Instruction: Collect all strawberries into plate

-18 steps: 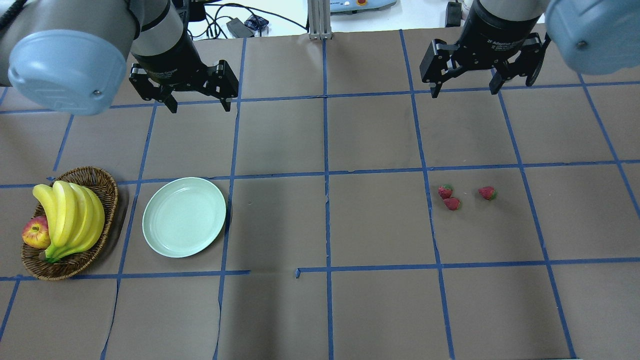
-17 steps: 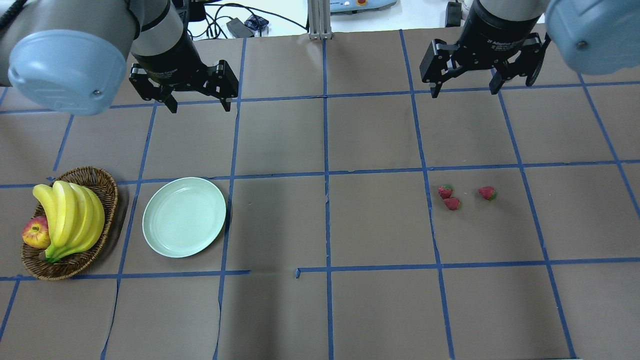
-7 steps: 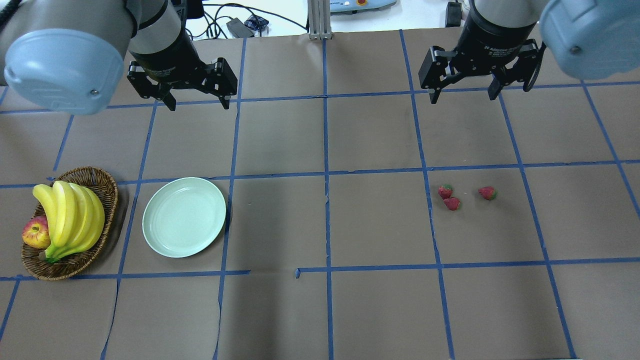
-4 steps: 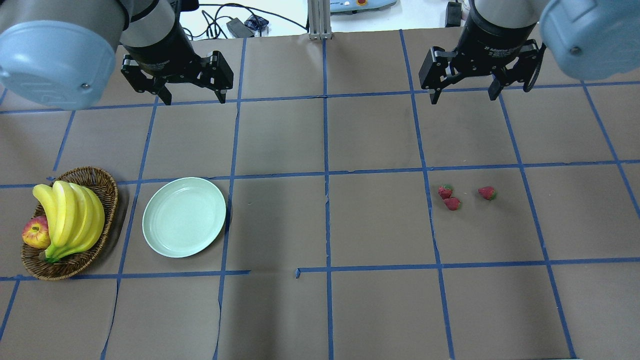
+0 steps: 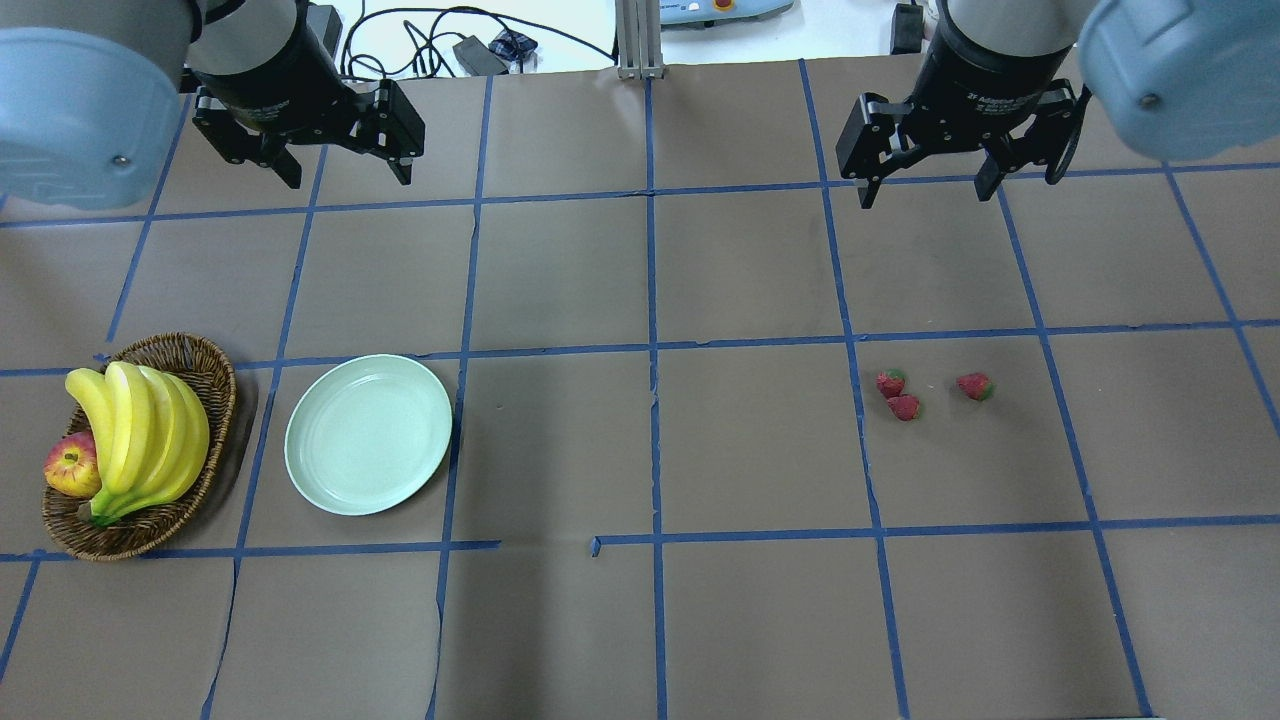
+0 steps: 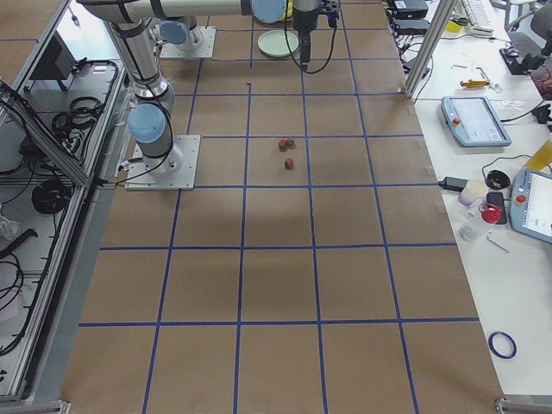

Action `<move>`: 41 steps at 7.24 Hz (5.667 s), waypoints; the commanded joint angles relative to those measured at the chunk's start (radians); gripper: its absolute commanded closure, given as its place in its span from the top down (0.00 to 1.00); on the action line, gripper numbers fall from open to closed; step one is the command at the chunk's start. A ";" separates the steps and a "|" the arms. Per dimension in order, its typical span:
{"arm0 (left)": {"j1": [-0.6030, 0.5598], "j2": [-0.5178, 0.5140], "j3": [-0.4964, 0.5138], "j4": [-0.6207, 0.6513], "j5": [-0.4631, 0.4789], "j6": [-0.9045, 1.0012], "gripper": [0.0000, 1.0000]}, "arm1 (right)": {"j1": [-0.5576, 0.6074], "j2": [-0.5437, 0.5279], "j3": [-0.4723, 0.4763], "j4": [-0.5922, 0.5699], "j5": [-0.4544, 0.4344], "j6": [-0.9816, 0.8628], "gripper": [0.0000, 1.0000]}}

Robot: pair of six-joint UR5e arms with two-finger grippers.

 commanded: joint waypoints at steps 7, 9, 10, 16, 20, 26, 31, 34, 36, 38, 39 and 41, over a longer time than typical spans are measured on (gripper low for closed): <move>-0.005 0.026 -0.094 0.069 -0.161 -0.108 1.00 | 0.000 0.004 -0.005 0.000 0.004 0.000 1.00; -0.005 0.041 -0.077 -0.026 -0.093 0.083 1.00 | 0.000 0.004 -0.005 0.000 0.005 0.000 1.00; -0.002 0.046 -0.048 -0.112 -0.062 0.119 1.00 | 0.000 0.004 -0.005 0.000 0.002 0.000 1.00; -0.004 0.046 -0.066 -0.119 -0.042 0.113 1.00 | -0.092 0.164 0.188 -0.237 -0.002 -0.148 1.00; -0.005 0.049 -0.084 -0.119 -0.043 0.107 1.00 | -0.320 0.165 0.493 -0.483 -0.016 -0.409 1.00; -0.005 0.053 -0.089 -0.117 -0.051 0.105 1.00 | -0.333 0.219 0.637 -0.787 -0.005 -0.413 0.97; -0.005 0.053 -0.087 -0.117 -0.052 0.105 1.00 | -0.333 0.217 0.621 -0.790 -0.005 -0.400 0.00; -0.005 0.057 -0.089 -0.117 -0.056 0.105 1.00 | -0.171 0.194 0.451 -0.684 0.014 -0.268 0.00; -0.005 0.057 -0.087 -0.117 -0.056 0.105 1.00 | 0.036 0.219 0.357 -0.568 0.022 0.107 0.00; -0.005 0.057 -0.089 -0.117 -0.054 0.105 1.00 | 0.218 0.248 0.325 -0.572 0.076 0.350 0.00; -0.005 0.057 -0.089 -0.117 -0.053 0.105 1.00 | 0.306 0.292 0.293 -0.587 0.074 0.439 0.00; -0.005 0.057 -0.089 -0.117 -0.052 0.105 1.00 | 0.394 0.402 0.269 -0.674 0.061 0.561 0.00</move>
